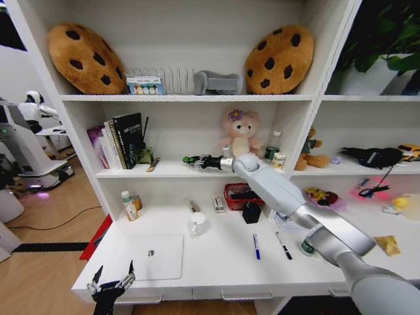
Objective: Organize the objects on the table.
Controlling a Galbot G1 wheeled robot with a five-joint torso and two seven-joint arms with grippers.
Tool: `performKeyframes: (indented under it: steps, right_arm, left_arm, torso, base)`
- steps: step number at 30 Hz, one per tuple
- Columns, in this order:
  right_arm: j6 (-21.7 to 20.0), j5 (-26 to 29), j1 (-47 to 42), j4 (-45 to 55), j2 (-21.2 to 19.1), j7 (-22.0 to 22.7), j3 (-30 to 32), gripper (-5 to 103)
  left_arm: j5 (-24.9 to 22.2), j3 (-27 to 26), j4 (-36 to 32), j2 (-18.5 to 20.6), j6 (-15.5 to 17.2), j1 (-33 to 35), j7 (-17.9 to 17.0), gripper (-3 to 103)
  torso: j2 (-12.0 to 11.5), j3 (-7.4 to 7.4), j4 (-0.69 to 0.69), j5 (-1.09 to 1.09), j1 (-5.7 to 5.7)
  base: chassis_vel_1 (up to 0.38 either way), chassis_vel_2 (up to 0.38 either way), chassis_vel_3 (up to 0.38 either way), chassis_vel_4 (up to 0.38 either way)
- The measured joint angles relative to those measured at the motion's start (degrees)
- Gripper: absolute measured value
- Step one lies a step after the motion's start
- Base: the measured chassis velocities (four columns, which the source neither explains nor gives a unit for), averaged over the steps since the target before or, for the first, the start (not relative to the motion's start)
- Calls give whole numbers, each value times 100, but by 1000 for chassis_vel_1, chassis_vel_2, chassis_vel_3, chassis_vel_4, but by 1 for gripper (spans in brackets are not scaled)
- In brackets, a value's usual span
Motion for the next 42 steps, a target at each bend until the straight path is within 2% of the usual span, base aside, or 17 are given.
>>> performKeyframes:
  steps: [11, 13, 15, 16, 17, 19, 20, 23, 25, 28, 30, 33, 36, 37, 39, 41, 42]
  right_arm:
    - [-205, -61, -111, 206, -193, 304, 59, 33]
    - [-207, -61, -122, 220, -193, 353, 70, 37]
    - [-215, -49, -130, 241, -190, 393, 87, 48]
    - [-215, -47, -130, 243, -190, 394, 88, 48]
    - [-219, -40, -130, 255, -190, 406, 96, 59]
    - [-219, -37, -130, 260, -190, 410, 98, 59]
    - [-203, -16, -147, 308, -197, 441, 146, 70]
    - [-177, 32, -177, 388, -211, 514, 205, 70]
    - [-347, 286, -310, 946, -415, 927, 468, 87]
    - [-450, 395, -386, 1277, -562, 1183, 605, 92]
    - [-853, 765, -714, 2315, -1022, 1969, 1057, 99]
    - [-903, 864, -834, 2618, -1160, 2123, 1176, 99]
    - [-982, 1164, -1573, 3955, -1698, 2769, 1804, 100]
    - [-982, 1164, -1573, 3955, -1698, 2769, 1804, 100]
    - [-896, 1371, -2679, 5048, -2162, 3555, 2447, 100]
    - [-879, 1374, -3479, 5686, -2440, 3834, 3046, 100]
    - [-879, 1374, -3479, 5686, -2440, 3834, 3046, 100]
  left_arm:
    - [-85, -4, 11, 73, -1, -32, -43, 100]
    - [-96, -6, 11, 80, 2, -35, -48, 100]
    - [-110, -7, 10, 88, 11, -35, -56, 100]
    - [-111, -6, 9, 88, 12, -34, -56, 100]
    - [-114, -7, 9, 90, 17, -33, -59, 100]
    - [-114, -7, 8, 91, 17, -32, -59, 100]
    - [-149, -16, -12, 97, 28, -31, -67, 100]
    - [-170, -25, -23, 106, 40, -33, -76, 100]
    - [-209, -65, -34, 130, 56, -46, -86, 101]
    - [-228, -82, -35, 138, 63, -51, -90, 100]
    - [-258, -95, -39, 170, 77, -58, -97, 100]
    - [-263, -95, -44, 184, 88, -59, -99, 100]
    - [-314, -93, -79, 245, 149, -72, -113, 100]
    - [-314, -93, -79, 245, 149, -72, -113, 100]
    - [-338, -92, -89, 303, 168, -71, -121, 100]
    - [-365, -91, -107, 335, 183, -70, -124, 100]
    - [-365, -91, -107, 335, 183, -70, -124, 100]
  torso:
    - [1, 0, -3, 2, 0]
    - [0, 0, -1, 2, 0]
    - [0, 0, -1, 2, 0]
    - [0, 0, -1, 2, 0]
    - [1, 0, -1, 1, 0]
    - [1, 0, -1, 1, 0]
    - [1, 0, -1, 1, 0]
    - [0, 0, 0, 2, 0]
    - [0, 0, 1, 2, 0]
    - [1, 0, -1, 1, 0]
    - [1, -1, -2, 2, 0]
    - [0, -1, -4, 2, 0]
    - [1, -1, -1, 1, 0]
    - [1, -1, -1, 1, 0]
    - [1, -1, -2, 4, -1]
    - [1, -1, -2, 5, 0]
    - [1, -1, -2, 5, 0]
  base:
    - [0, 0, 0, 0]
    - [0, 0, 0, 0]
    - [0, 0, 0, 0]
    - [0, 0, 0, 0]
    - [0, 0, 0, 0]
    - [0, 0, 0, 0]
    - [0, 0, 0, 0]
    - [0, 0, 0, 0]
    - [0, 0, 0, 0]
    - [0, 0, 0, 0]
    - [0, 0, 0, 0]
    - [0, 0, 0, 0]
    - [0, 0, 0, 0]
    - [0, 0, 0, 0]
    - [0, 0, 0, 0]
    - [0, 0, 0, 0]
    - [0, 0, 0, 0]
